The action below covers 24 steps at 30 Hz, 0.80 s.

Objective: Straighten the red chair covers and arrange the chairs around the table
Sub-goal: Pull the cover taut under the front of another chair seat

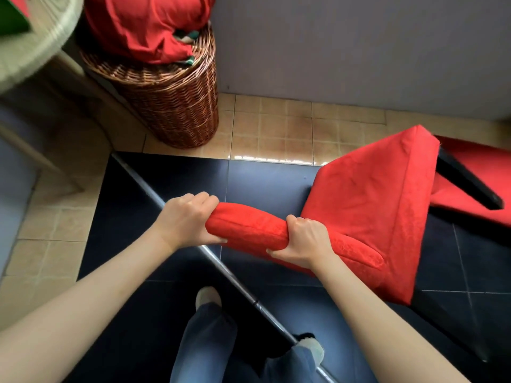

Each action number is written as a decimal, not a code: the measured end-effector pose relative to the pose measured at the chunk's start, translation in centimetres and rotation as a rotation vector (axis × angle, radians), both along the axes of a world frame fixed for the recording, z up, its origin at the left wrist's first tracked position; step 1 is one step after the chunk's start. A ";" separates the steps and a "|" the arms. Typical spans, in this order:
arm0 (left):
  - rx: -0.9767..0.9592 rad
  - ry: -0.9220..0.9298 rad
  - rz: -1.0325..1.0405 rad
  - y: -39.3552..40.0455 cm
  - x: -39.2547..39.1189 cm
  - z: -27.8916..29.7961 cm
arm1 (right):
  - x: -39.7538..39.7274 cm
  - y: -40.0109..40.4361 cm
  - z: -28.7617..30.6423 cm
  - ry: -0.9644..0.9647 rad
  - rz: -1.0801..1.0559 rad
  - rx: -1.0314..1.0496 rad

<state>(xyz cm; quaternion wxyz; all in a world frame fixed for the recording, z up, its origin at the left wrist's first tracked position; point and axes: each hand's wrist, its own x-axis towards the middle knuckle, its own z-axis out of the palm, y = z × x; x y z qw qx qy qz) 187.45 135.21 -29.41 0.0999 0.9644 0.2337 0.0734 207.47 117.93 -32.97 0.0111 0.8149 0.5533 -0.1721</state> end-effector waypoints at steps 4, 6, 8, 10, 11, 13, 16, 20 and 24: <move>-0.377 -0.301 0.353 -2.6 0.7 1.5 | 1.5 -1.4 2.2 -0.027 -0.040 0.040; -0.550 -0.359 0.505 -3.9 1.3 2.1 | 2.0 -2.2 2.9 -0.037 -0.042 0.046; -0.566 -0.359 0.509 -4.6 2.1 2.8 | 2.4 -3.0 3.5 -0.048 -0.049 0.044; -0.577 -0.366 0.473 -4.7 2.9 4.1 | 2.7 -3.6 4.1 -0.061 -0.065 0.045; -0.587 -0.366 0.447 -4.8 3.2 4.7 | 2.9 -3.9 4.6 -0.060 -0.076 0.046; -0.595 -0.358 0.403 -5.1 3.8 5.8 | 3.4 -4.4 5.5 -0.056 -0.085 0.045; -0.589 -0.339 0.357 -5.8 4.5 7.6 | 4.0 -5.3 6.9 -0.054 -0.089 0.032; -0.570 -0.300 0.298 -7.0 5.4 9.7 | 4.7 -6.9 9.0 -0.050 -0.106 0.020; -0.579 -0.299 0.222 -8.7 6.6 11.5 | 5.7 -9.3 11.0 -0.049 -0.122 0.029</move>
